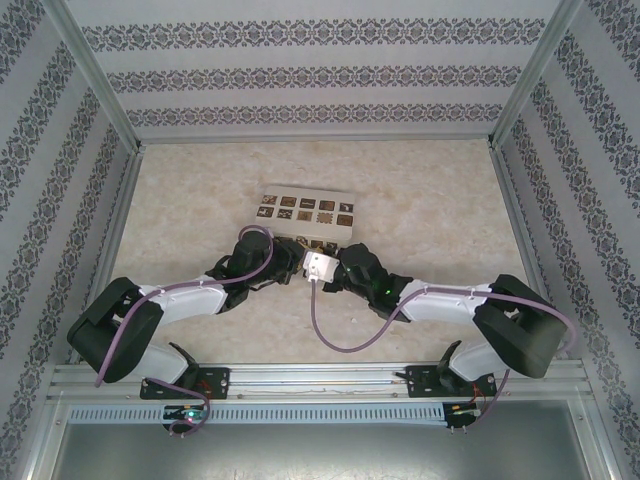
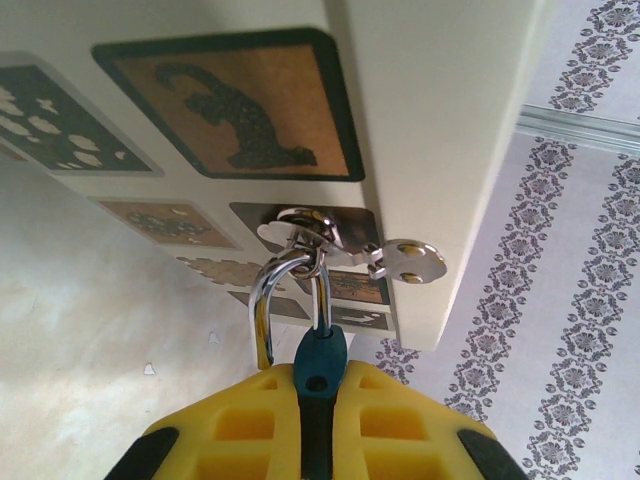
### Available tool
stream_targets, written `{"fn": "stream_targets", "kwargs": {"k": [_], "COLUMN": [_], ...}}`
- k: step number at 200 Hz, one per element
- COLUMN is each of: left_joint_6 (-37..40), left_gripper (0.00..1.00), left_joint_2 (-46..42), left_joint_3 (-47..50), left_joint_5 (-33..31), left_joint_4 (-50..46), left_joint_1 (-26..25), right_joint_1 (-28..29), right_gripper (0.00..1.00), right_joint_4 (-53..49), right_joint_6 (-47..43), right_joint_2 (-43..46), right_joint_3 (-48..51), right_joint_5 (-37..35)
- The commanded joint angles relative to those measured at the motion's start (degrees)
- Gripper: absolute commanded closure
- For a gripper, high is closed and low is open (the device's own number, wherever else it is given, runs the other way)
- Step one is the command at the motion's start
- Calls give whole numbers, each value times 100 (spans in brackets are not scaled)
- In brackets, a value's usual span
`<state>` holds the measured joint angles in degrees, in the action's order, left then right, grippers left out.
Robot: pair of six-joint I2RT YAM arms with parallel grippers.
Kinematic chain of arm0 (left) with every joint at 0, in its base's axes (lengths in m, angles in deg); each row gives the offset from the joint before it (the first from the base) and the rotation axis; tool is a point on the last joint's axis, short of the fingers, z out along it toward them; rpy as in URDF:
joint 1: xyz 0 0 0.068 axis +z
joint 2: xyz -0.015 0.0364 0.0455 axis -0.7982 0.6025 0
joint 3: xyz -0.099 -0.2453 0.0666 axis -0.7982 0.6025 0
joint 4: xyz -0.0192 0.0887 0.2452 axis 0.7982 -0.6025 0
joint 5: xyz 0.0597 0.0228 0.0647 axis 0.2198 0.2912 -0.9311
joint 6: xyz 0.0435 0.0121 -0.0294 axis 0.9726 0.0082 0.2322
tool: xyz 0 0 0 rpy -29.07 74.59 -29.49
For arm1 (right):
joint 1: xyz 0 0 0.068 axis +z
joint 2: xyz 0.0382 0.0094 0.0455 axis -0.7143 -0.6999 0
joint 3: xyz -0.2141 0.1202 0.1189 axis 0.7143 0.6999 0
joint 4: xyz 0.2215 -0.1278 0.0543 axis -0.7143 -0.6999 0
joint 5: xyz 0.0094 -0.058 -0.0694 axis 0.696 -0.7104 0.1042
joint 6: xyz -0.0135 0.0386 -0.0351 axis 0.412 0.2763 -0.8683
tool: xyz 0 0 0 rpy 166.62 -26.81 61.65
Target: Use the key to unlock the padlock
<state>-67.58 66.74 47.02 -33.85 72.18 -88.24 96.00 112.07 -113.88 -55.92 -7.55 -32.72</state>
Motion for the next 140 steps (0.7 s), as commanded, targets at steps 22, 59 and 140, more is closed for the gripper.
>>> {"fn": "stream_targets", "kwargs": {"k": [22, 59, 140], "left_joint_6": [-109, -119, -115], "left_gripper": [91, 91, 91], "left_joint_2": [-191, -199, -173], "left_joint_3": [73, 87, 73], "left_joint_5": [88, 70, 104], "left_joint_4": [571, 587, 638], "left_joint_1": [-85, -84, -83], "right_joint_1": [65, 74, 68], "right_gripper": [83, 84, 100], "right_joint_4": [14, 50, 95], "right_joint_6": [55, 120, 390], "right_joint_2": [-163, -161, -123], "right_joint_3": [-137, -30, 54], "right_joint_5": [13, -82, -190]}}
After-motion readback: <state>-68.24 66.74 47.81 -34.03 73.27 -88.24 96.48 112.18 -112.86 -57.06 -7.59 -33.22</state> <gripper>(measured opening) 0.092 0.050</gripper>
